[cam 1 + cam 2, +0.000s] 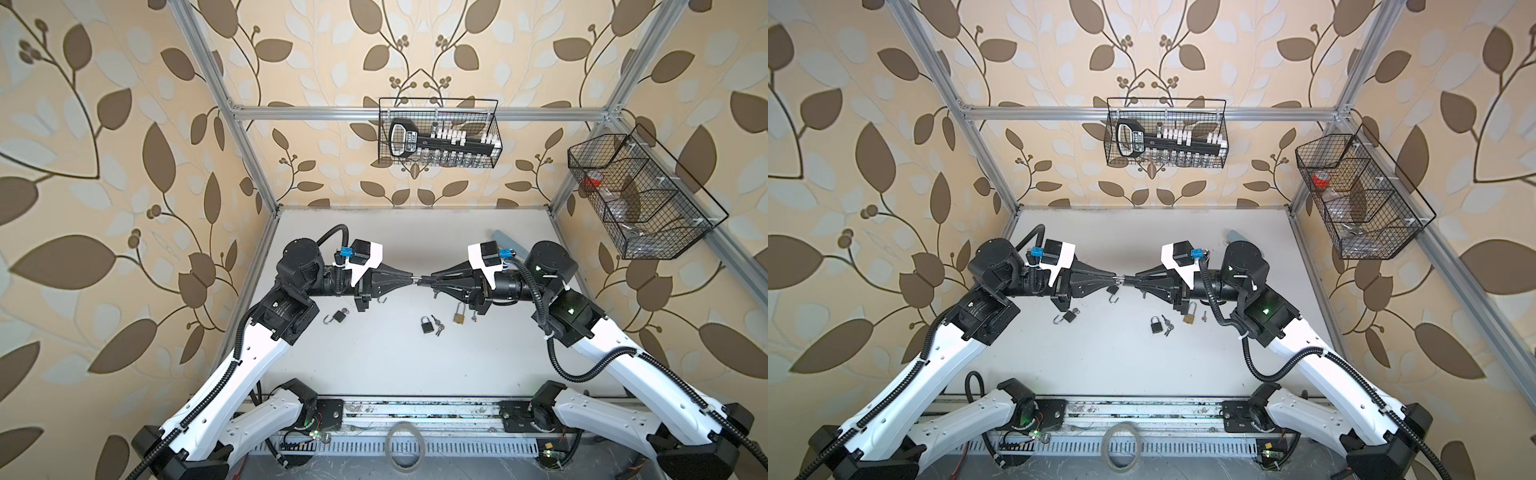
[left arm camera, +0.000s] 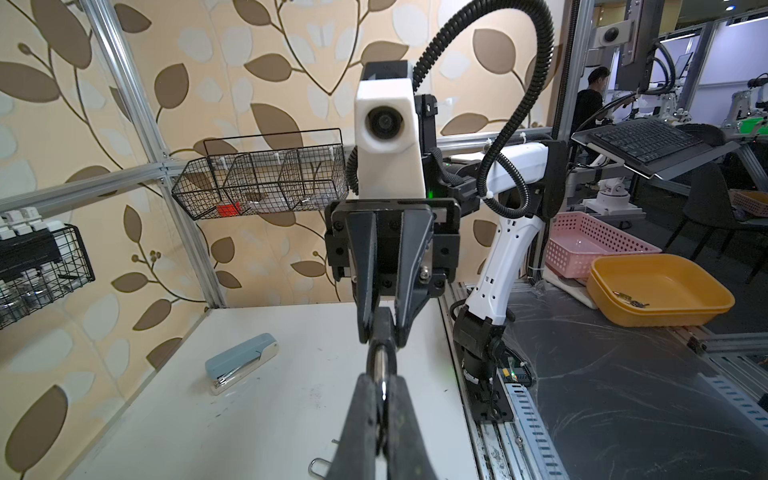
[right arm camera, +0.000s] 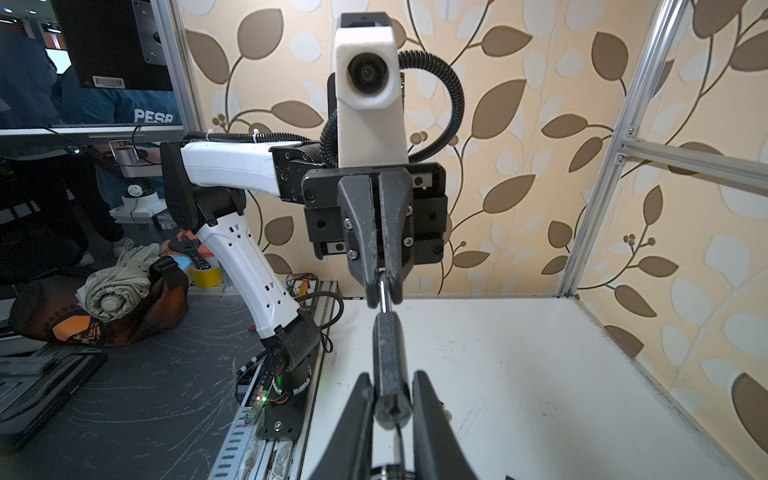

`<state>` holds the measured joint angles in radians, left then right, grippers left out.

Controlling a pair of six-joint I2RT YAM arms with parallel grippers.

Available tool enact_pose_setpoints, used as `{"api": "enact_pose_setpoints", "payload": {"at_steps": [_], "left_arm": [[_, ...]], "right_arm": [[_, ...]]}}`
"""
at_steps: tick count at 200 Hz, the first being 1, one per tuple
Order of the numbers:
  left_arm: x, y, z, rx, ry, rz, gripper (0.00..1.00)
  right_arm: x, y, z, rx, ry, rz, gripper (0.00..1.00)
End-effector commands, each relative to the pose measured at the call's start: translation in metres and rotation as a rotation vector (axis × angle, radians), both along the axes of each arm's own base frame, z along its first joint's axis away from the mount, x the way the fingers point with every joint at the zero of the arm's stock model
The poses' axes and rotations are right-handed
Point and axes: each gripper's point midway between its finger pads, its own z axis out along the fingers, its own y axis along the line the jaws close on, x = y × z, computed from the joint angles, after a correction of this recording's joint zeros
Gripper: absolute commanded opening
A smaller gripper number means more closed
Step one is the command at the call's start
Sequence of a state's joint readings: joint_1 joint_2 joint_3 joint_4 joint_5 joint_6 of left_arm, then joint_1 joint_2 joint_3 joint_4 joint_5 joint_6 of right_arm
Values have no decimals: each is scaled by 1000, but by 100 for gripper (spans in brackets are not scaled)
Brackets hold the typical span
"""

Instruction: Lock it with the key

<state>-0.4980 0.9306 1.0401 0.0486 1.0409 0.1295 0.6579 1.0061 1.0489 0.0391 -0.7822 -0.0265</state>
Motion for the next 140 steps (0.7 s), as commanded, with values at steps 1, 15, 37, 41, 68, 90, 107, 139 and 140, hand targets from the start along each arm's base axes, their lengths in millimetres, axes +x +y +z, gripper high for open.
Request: {"api": "enact_pose_setpoints", "payload": {"at_steps": [1, 15, 37, 41, 68, 90, 107, 139, 140], "left_arm": [[-14, 2, 15, -38, -69, -40, 0], [-14, 2, 17, -42, -71, -41, 0], [-16, 3, 19, -54, -74, -43, 0], [-17, 3, 20, -56, -76, -45, 0], [-17, 3, 19, -53, -73, -44, 0], [-17, 3, 19, -52, -72, -45, 0], [-16, 3, 18, -51, -69, -44, 0], [-15, 2, 18, -51, -68, -45, 0], [-14, 2, 18, -50, -68, -45, 0]], "right_arm": [[0, 4, -5, -10, 8, 15, 26], [2, 4, -7, -8, 8, 2, 48], [6, 4, -9, 4, 16, -15, 52], [6, 4, -8, 9, 17, -14, 52], [-2, 5, -2, 41, 20, 30, 40], [-4, 7, 0, 50, 17, 41, 35], [-5, 7, 2, 55, 18, 46, 34], [-5, 10, 2, 55, 21, 51, 31], [-5, 10, 2, 54, 22, 51, 30]]}}
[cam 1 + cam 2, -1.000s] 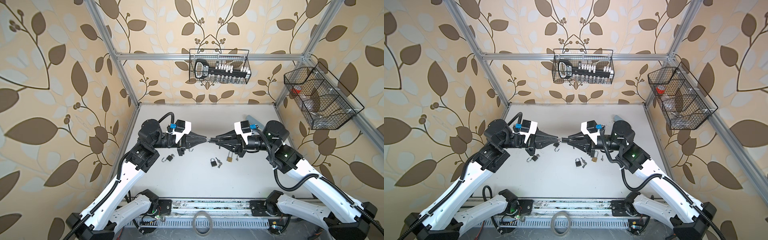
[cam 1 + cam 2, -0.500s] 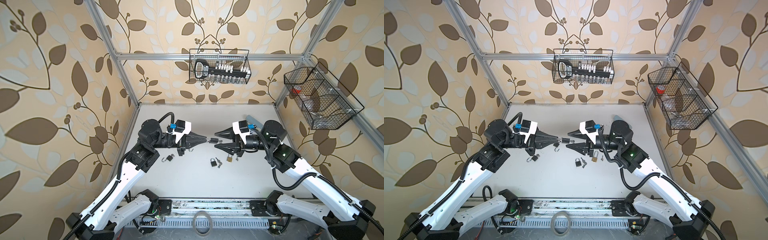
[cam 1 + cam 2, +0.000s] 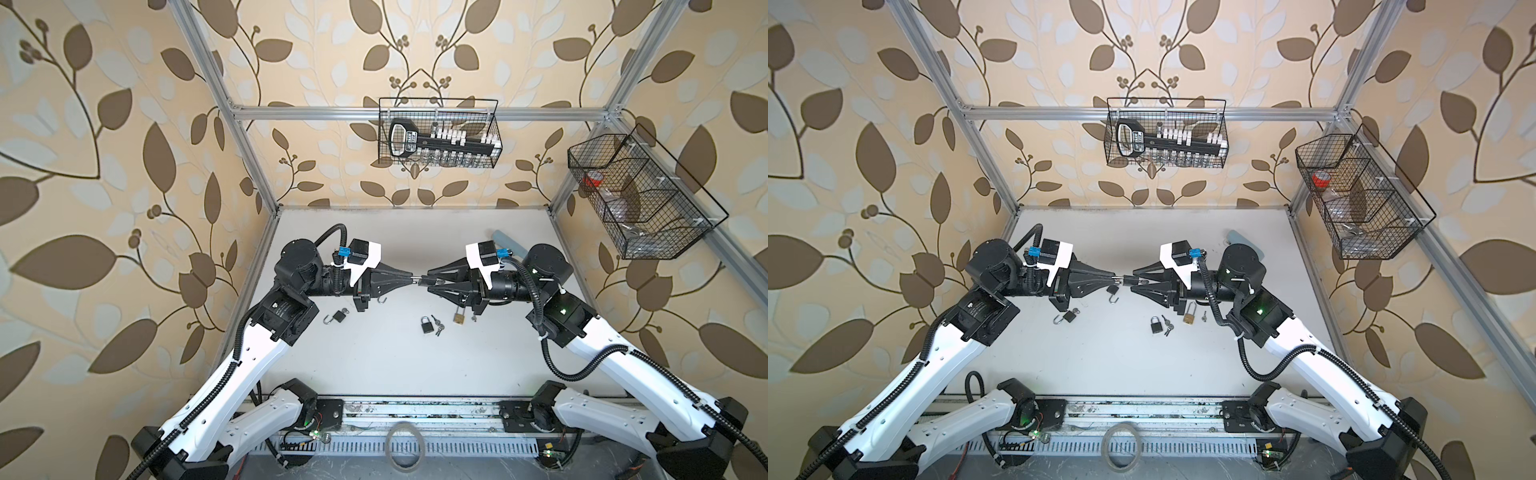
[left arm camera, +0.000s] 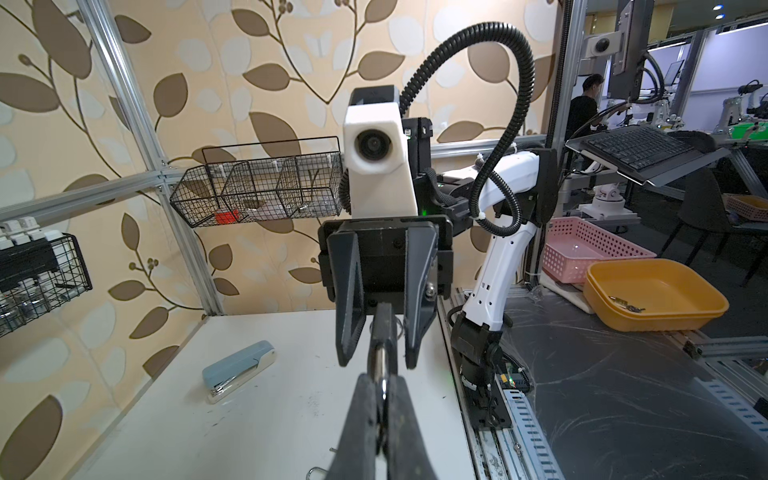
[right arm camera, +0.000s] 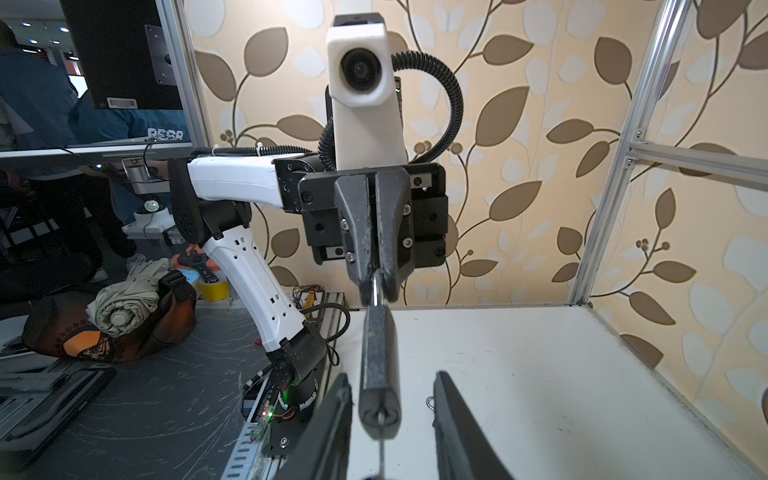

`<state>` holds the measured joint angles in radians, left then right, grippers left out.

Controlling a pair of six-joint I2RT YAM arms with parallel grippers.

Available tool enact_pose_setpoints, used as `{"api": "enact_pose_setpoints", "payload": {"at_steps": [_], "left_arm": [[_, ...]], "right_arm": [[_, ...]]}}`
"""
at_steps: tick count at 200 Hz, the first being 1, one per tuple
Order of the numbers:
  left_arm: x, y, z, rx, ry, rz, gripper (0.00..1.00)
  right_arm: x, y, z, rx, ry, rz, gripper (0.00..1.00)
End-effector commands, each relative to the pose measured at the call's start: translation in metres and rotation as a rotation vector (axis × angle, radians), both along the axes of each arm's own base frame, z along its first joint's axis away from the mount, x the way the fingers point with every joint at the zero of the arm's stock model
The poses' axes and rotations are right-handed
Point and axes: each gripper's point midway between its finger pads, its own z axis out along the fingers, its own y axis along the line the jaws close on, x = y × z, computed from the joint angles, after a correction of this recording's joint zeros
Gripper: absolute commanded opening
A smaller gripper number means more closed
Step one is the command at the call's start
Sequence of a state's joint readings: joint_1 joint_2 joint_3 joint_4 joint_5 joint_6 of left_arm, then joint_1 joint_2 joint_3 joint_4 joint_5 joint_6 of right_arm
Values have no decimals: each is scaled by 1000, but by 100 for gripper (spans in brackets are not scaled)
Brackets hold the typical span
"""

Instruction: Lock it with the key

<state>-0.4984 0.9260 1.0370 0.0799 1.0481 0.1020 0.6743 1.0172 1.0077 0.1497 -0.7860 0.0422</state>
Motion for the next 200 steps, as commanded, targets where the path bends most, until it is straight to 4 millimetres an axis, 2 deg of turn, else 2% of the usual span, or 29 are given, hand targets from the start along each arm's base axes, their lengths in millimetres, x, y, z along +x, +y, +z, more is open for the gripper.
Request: {"api": "enact_pose_setpoints", "payload": {"at_steps": [1, 27, 51, 63, 66, 78, 84, 90, 118, 168, 200], "left_arm": [[-12, 1, 14, -35, -67, -36, 0], [-11, 1, 14, -36, -69, -36, 0], [-10, 1, 11, -32, -63, -29, 0], [-8, 1, 10, -26, -54, -14, 0], [-7, 1, 9, -23, -50, -8, 5], [-7, 2, 8, -11, -49, -3, 43], [-9, 2, 7, -3, -48, -9, 51], [-10, 3, 6, 0, -46, -13, 54], [-13, 4, 6, 2, -49, -11, 54], [-12, 3, 5, 0, -45, -19, 33], [-8, 2, 2, 6, -37, -11, 33]], "right_arm": [[-4, 4, 2, 10, 0, 28, 30], [-2, 5, 1, 8, 2, 26, 21], [-1, 4, 3, 15, 0, 8, 0], [-2, 2, 5, 23, -10, -7, 0], [-2, 1, 5, 24, -10, -9, 0], [-2, -2, 5, 16, -23, -25, 0], [-3, -3, 5, 7, -32, -30, 0], [-3, -4, 4, -1, -36, -35, 0], [-7, -6, 2, -16, -44, -30, 0], [-8, -6, 2, -14, -43, -26, 0], [-6, -5, 1, -18, -38, -25, 0]]}}
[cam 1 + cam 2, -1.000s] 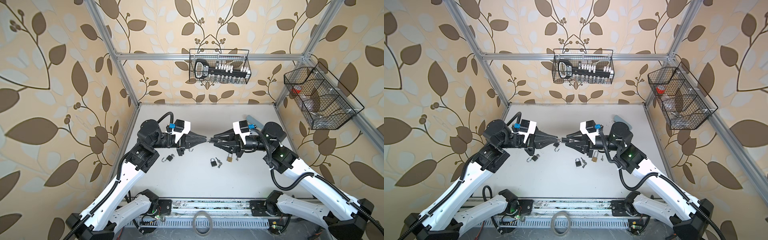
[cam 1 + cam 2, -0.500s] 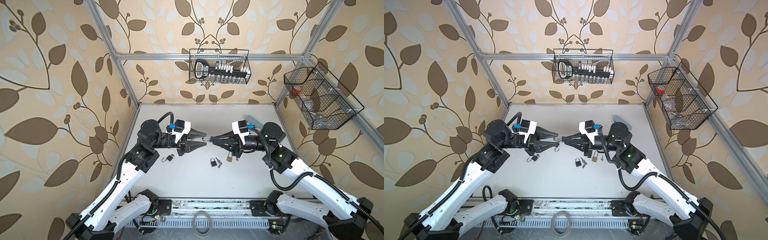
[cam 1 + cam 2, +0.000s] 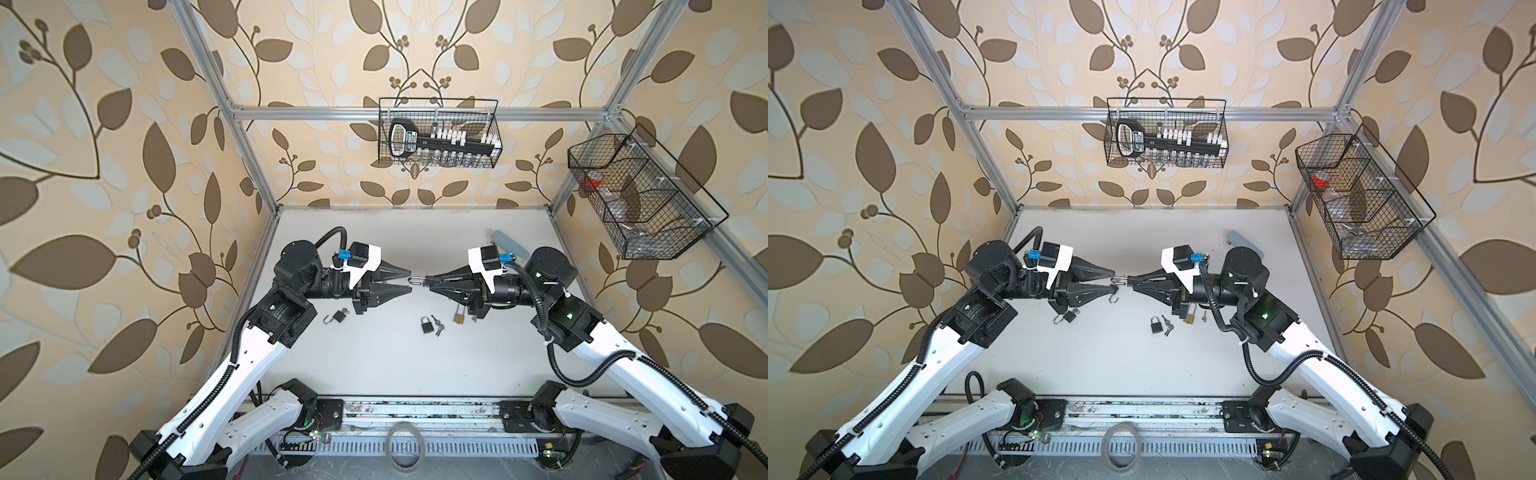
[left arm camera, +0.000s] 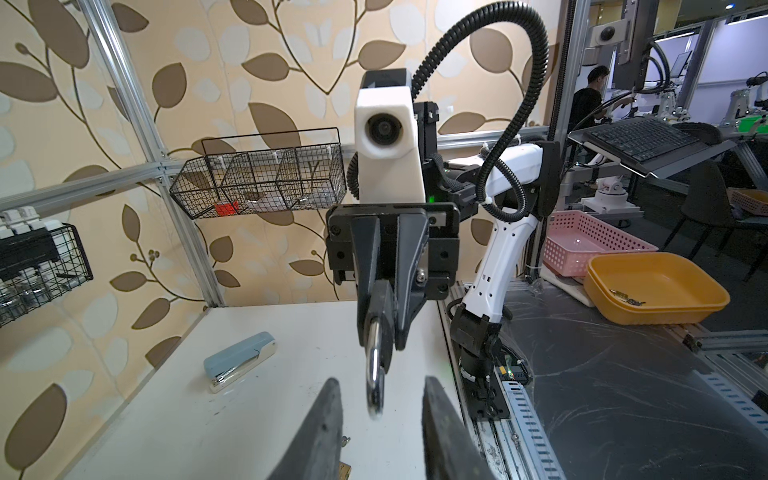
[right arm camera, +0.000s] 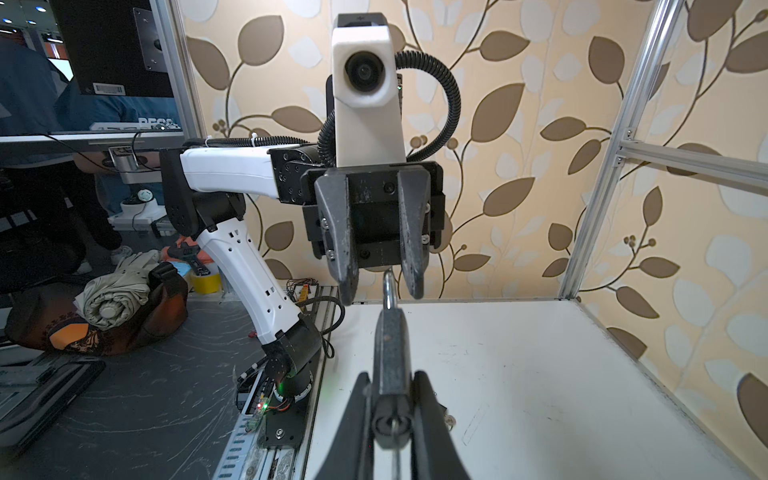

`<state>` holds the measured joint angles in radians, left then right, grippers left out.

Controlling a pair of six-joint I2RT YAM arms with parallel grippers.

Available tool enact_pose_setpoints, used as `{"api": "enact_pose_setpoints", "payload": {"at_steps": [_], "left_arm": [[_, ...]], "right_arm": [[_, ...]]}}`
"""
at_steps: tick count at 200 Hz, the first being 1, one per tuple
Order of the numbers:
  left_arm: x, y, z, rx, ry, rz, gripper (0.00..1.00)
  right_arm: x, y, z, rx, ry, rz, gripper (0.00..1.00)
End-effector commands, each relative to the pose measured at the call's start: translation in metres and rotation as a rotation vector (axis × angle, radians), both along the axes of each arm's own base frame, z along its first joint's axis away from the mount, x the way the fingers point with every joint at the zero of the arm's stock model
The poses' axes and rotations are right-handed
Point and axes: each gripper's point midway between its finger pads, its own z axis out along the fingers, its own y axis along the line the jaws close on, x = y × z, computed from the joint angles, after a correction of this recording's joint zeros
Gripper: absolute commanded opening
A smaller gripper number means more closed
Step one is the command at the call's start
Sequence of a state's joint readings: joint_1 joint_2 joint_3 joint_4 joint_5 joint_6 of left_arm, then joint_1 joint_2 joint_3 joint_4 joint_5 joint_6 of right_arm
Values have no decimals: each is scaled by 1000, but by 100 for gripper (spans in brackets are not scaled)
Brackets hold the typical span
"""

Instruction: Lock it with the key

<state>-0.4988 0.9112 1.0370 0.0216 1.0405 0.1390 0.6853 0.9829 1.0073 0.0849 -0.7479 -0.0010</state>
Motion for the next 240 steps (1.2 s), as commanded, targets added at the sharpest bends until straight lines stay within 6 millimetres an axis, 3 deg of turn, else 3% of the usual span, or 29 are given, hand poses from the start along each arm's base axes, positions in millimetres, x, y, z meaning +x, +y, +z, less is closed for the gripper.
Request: {"api": "enact_pose_setpoints", "payload": {"at_steps": [1, 84, 109, 148, 177, 211, 240], "left_arm": [[-6, 0, 8, -15, -39, -20, 33], [-4, -2, 2, 0, -40, -22, 15], [-4, -2, 1, 4, -38, -24, 0], [-9, -2, 6, -5, -47, -47, 0], [-13, -5, 6, 4, -13, -102, 0], [-27, -32, -8, 50, 28, -226, 0], [-28, -37, -14, 58, 26, -217, 0]], "right_arm": [[-2, 0, 4, 5, -21, 5, 0], [-1, 3, 1, 0, -7, 16, 0], [-1, 4, 5, 10, -6, 21, 0], [-6, 10, 11, 29, 4, 57, 0], [3, 15, 8, -1, -14, 16, 0], [2, 37, 12, -20, -58, 33, 0], [1, 35, 18, -8, -83, 16, 0]]}}
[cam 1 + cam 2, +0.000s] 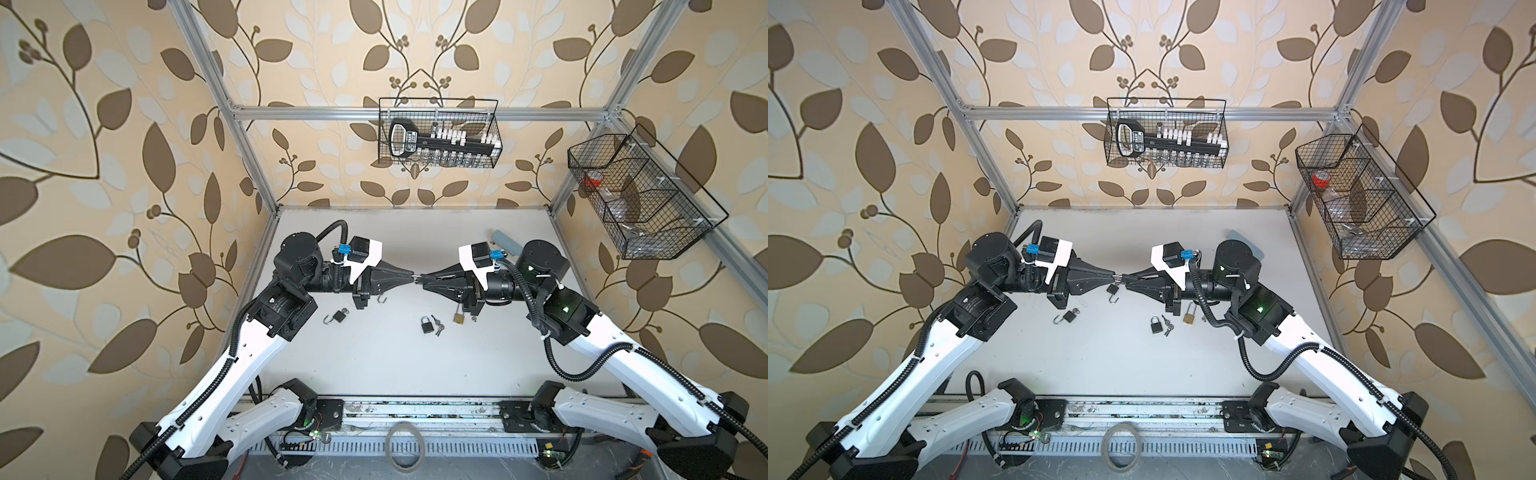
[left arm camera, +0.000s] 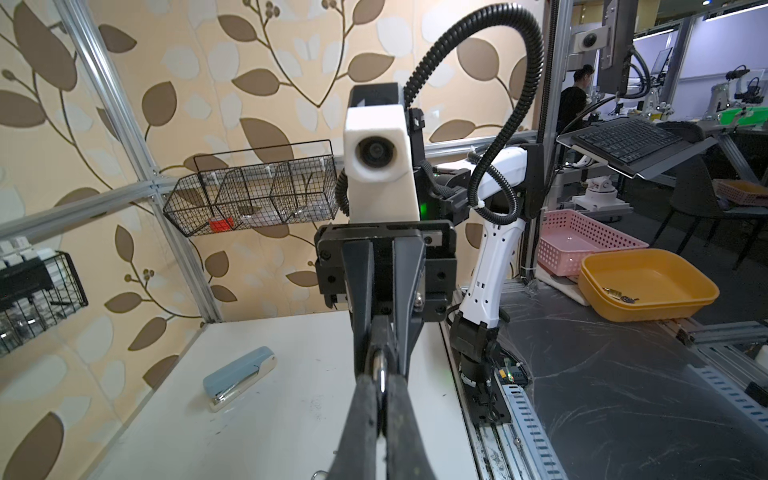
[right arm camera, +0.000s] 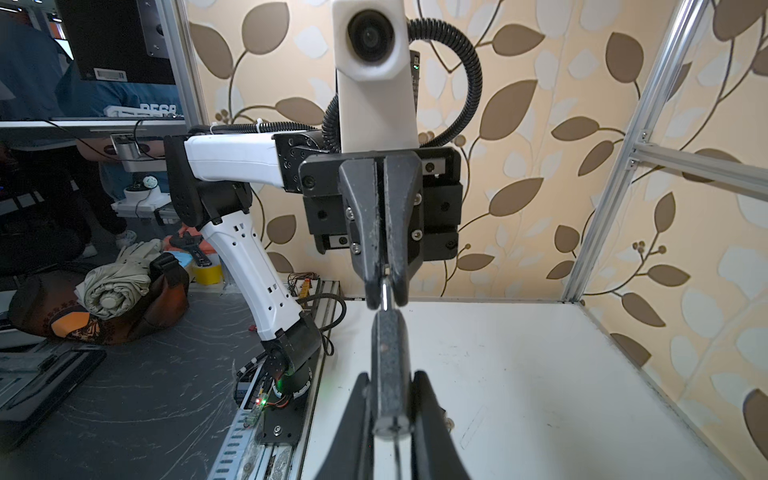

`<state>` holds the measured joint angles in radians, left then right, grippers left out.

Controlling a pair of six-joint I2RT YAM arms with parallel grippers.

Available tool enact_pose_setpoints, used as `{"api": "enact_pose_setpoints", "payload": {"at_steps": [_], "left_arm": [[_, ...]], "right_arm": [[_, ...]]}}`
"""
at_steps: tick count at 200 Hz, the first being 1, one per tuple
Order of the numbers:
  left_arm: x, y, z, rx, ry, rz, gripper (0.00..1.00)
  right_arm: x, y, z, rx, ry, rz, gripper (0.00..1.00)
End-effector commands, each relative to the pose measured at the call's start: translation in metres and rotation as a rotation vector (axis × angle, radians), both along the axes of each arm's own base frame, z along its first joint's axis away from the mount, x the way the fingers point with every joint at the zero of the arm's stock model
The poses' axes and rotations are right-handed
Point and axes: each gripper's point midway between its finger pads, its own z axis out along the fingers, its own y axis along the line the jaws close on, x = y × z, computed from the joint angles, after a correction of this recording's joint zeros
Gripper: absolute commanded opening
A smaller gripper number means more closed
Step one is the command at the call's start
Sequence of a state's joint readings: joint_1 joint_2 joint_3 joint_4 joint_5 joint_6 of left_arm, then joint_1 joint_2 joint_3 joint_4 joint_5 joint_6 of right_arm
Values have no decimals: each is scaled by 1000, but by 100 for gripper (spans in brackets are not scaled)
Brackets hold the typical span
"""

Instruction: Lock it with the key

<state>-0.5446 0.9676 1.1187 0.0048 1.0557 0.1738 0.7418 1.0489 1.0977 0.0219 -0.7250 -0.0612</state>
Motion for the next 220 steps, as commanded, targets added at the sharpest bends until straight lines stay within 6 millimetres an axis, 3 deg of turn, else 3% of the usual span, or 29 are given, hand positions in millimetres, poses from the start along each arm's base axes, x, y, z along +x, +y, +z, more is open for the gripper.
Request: {"api": "enact_pose_setpoints", "payload": {"at_steps": [1, 39, 53, 73, 109, 167, 220], "left_arm": [[-22, -25, -30, 66, 63, -154, 0], [-11, -17, -30, 76, 16, -10, 0], [-9, -15, -32, 95, 13, 19, 44], [-11, -15, -33, 106, 18, 14, 59], [-9, -14, -29, 93, 10, 28, 58], [0, -6, -12, 25, -28, 135, 45], [-2, -7, -9, 18, -30, 120, 42]], "right_arm": [[4, 17, 11, 26, -54, -17, 0], [2, 2, 8, 20, -73, -78, 0], [1, -2, 5, 4, -72, -86, 0], [1, -3, -2, -25, -65, -92, 0], [1, -5, -12, -54, -59, -99, 0], [6, -7, -26, -105, -53, -129, 0], [2, -5, -30, -118, -45, -102, 0]]}}
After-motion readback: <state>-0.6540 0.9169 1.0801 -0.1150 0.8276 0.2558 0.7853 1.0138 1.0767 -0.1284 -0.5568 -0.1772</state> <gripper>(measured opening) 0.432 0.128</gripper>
